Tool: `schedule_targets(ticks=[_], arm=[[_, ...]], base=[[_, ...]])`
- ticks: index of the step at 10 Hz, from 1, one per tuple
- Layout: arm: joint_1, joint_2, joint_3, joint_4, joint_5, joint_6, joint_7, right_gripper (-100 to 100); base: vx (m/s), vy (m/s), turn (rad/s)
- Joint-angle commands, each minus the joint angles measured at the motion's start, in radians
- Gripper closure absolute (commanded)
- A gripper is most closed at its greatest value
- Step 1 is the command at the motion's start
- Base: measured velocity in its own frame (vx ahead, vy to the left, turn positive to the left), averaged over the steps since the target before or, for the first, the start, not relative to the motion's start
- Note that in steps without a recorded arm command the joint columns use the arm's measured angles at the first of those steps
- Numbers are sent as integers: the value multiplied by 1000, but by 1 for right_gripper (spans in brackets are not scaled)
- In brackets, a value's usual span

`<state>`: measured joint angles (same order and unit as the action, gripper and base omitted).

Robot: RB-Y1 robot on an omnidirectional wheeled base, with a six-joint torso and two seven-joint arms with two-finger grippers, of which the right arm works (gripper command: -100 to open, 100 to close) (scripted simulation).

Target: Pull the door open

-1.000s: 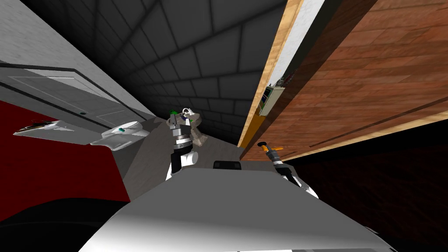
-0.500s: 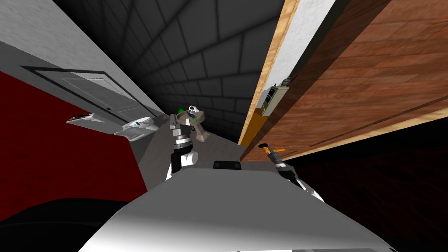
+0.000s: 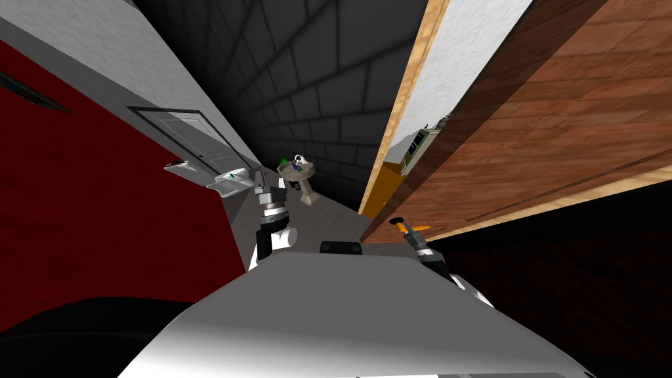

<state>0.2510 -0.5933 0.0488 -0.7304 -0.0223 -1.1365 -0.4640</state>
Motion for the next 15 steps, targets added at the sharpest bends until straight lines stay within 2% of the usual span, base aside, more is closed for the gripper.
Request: schedule_targets(ticks=[1,2,3,14,15], arm=[[10,-9,-1,9,0,-25,-3,100],[12,-12,0,14,0,-35,-5,100],[8,-7,3,13,1,-25,-5,100],[-3,-26,12,80,9,-101,-21,100],[1,-20,16,72,11,-93,-21,100]], base=[[-252,-73,163],[-218,-93,183],[-90,-45,42],[-207,-77,162],[-87,-25,40]])
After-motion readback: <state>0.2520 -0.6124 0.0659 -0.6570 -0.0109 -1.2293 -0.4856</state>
